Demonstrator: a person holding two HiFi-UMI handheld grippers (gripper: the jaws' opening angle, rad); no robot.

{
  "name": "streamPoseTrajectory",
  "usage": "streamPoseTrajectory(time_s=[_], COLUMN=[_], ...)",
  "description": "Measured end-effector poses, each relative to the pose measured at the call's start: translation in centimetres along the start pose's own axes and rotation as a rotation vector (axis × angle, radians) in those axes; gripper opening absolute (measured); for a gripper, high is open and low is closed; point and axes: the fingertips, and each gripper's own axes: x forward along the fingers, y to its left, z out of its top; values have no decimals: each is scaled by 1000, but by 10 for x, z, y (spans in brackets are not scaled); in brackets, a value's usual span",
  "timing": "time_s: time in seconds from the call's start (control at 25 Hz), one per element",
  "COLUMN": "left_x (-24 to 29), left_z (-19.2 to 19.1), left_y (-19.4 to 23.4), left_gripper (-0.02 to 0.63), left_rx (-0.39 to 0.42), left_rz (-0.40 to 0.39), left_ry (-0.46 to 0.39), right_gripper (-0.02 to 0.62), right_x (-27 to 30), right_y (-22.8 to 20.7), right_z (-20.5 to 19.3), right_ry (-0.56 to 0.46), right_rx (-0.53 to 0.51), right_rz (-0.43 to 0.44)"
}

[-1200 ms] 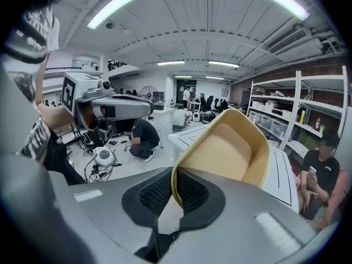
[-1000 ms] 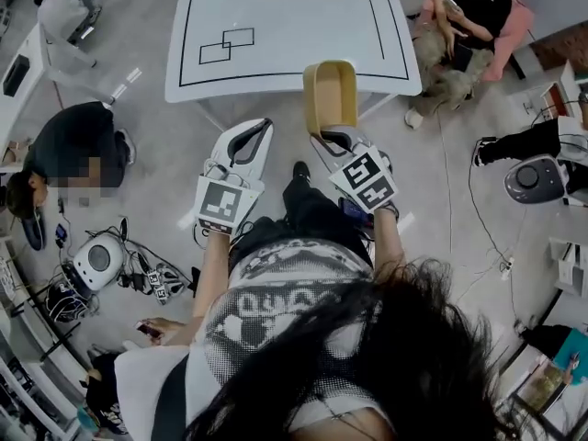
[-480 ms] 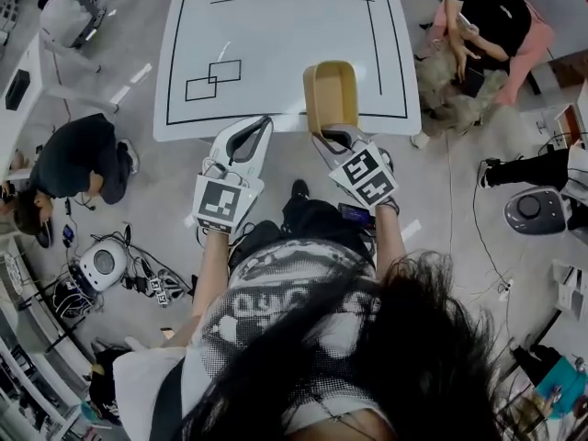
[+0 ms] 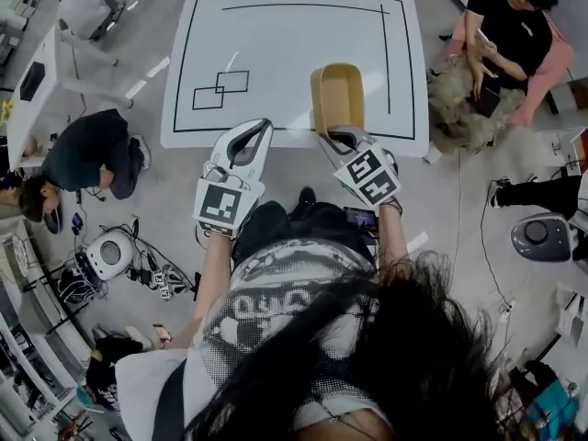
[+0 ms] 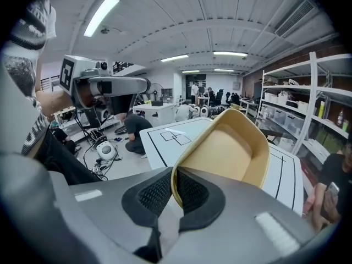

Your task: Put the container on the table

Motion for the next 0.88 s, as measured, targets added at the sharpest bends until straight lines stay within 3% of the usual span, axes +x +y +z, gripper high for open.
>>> streamPoseTrajectory(time_s=[0.48, 0.88], left_x=[4, 28], left_z=[0, -2], left_y=[21, 87], left_gripper=[0, 0], left_rx=[12, 25], left_rz=[23, 1], left_ry=[20, -5], right_gripper=[20, 20], right_x=[10, 44], right_y=[-13, -52], right_z=[4, 31], right_ry=[3, 42], right_rx=[21, 32], right_rz=[-3, -75])
